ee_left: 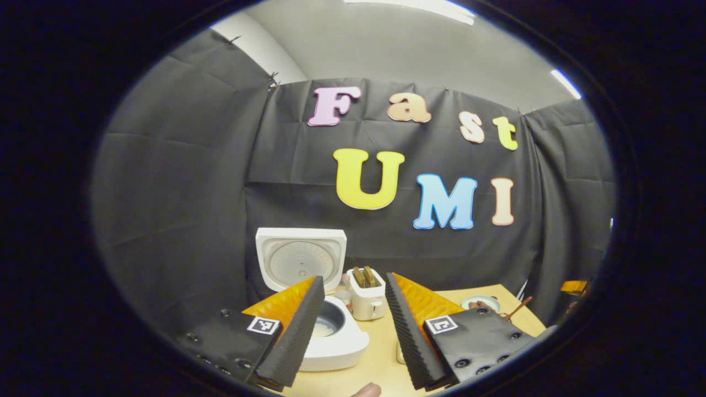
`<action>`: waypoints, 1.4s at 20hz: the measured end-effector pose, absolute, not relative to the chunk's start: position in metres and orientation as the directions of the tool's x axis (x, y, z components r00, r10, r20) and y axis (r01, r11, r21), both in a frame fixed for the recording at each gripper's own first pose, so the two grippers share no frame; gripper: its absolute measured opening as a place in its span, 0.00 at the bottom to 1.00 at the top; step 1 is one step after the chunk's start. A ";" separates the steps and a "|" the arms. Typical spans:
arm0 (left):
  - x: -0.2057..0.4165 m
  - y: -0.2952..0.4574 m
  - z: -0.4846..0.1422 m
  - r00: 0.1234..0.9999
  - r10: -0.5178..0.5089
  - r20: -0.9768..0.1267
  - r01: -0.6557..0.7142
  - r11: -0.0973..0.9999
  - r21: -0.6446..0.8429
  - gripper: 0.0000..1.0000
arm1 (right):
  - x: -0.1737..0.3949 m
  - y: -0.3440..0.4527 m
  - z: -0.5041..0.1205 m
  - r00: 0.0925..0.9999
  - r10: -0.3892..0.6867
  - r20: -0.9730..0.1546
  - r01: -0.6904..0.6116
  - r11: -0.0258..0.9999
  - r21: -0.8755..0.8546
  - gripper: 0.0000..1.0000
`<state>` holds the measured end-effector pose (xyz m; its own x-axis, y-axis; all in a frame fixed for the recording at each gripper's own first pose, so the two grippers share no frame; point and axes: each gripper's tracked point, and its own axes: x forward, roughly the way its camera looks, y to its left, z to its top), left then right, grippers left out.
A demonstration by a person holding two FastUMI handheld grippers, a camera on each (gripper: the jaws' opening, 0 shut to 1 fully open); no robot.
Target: Close the left gripper, press the button to open the rice cooker; take a wooden spoon from the chopstick holder with the right hand, scoop a spoonful of rice and pour it into the rice cooker, then put the wooden spoon back into the chopstick holder.
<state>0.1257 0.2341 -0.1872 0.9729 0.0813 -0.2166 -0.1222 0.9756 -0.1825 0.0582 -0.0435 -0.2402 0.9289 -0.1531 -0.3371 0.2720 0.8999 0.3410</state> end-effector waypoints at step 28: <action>0.391 0.404 -0.268 0.863 0.416 -0.287 -0.430 0.903 0.015 0.89 | -0.014 0.127 -0.250 0.871 0.063 -0.488 0.038 0.980 0.195 0.79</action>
